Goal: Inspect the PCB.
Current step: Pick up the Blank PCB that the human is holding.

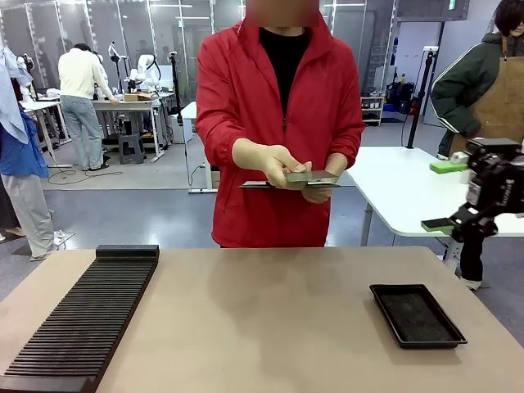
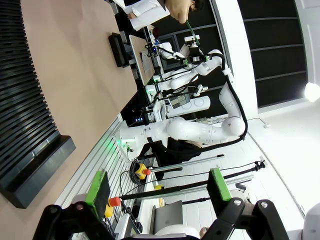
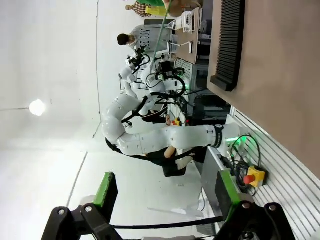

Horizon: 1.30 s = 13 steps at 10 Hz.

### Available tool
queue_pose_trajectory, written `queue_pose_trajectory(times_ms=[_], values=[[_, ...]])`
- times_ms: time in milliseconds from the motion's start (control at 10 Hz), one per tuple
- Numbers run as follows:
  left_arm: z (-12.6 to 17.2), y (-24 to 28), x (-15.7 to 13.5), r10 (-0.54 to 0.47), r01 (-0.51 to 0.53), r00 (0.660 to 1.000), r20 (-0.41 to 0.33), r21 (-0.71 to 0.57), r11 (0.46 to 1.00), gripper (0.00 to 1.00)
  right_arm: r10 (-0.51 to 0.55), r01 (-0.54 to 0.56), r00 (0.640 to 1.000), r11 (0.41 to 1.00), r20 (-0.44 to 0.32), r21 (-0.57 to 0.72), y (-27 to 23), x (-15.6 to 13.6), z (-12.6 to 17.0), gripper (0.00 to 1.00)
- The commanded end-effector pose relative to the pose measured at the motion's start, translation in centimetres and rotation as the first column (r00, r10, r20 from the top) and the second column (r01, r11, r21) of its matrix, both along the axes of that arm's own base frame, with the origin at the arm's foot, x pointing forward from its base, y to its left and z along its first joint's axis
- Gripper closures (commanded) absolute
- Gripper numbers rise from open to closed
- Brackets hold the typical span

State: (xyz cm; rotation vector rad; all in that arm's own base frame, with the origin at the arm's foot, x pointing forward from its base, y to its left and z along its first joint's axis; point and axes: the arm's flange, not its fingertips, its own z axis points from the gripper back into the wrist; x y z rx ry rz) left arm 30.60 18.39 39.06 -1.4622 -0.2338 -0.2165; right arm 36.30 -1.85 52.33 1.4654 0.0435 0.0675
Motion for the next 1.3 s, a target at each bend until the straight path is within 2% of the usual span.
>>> queue_pose_trajectory(times_ms=[0,600,900,1200], values=[[0.0,0.0,0.1,-0.002,0.002,1.000,-0.004,0.016,1.000,0.00,-0.027,0.027,0.997,1.000,-0.075,0.006,1.8,2.4,0.9,0.00],[0.0,0.0,0.1,-0.002,0.002,1.000,-0.004,0.016,1.000,0.00,-0.083,0.082,0.979,0.997,-0.185,-0.013,8.7,8.2,0.8,0.00],[0.0,0.0,0.1,-0.002,0.002,1.000,-0.004,0.016,1.000,0.00,-0.086,0.085,0.971,0.996,-0.223,-0.016,11.6,9.2,-0.2,0.00],[0.0,0.0,0.1,-0.002,0.002,1.000,-0.004,0.016,1.000,0.00,-0.096,0.094,0.969,0.995,-0.229,-0.020,12.7,8.4,-0.7,0.00]])
